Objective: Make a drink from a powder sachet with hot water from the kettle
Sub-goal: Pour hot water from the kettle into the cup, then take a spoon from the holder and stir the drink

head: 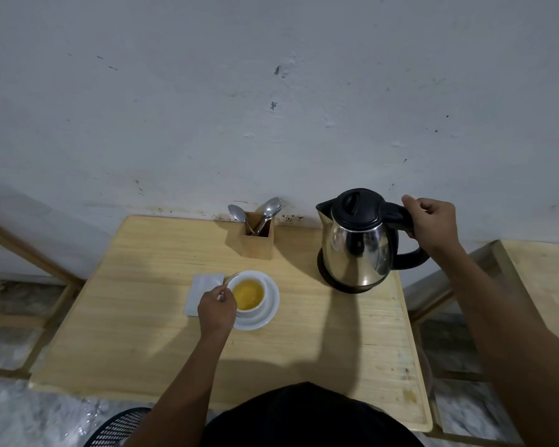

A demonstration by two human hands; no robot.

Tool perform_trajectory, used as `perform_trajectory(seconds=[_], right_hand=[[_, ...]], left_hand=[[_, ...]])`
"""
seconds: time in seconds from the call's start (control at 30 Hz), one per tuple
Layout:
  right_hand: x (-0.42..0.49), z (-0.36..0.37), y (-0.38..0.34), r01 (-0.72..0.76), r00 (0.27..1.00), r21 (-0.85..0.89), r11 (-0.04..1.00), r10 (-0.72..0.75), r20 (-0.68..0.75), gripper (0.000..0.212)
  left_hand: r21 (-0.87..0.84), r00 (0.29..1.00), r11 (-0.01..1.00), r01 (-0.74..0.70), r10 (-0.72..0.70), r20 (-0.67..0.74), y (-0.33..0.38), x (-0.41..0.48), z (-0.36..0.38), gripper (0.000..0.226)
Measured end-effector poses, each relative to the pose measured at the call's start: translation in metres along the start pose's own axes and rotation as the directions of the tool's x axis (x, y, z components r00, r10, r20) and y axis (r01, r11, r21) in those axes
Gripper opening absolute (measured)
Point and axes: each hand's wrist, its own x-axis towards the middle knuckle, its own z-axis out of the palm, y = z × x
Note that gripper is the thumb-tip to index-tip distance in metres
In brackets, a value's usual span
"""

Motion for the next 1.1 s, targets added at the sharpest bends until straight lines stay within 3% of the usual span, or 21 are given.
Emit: perform_trajectory(seconds=[0.47, 0.8, 0.97, 1.1], right_hand=[[0.013, 0.002, 0.040, 0.022, 1.000, 0.054, 0.998, -0.022, -0.001, 0.043], [0.031, -0.010, 0.064, -0.003, 0.999, 0.060, 0.998, 0.001, 0.036, 0.055], [0.024, -0.005, 0.055, -0.044, 0.998, -0.050, 0.998, 0.042, -0.050, 0.057], [0.012, 0.002, 0.056, -0.100, 0.984, -0.002, 0.995, 0.098, -0.150, 0.056]], left_hand=[[0.117, 0.999, 0.993, -0.013, 0.019, -0.051, 0.008, -0.008, 0.004, 0.031], [0.167, 0.999, 0.986, 0.006, 0.003, -0.052, 0.014, -0.008, 0.005, 0.030], [0.187, 0.999, 0.982, -0.012, 0.021, -0.043, 0.015, -0.009, 0.005, 0.031], [0.190, 0.999, 0.982, -0.016, 0.024, -0.040, 0.016, -0.011, 0.004, 0.030]])
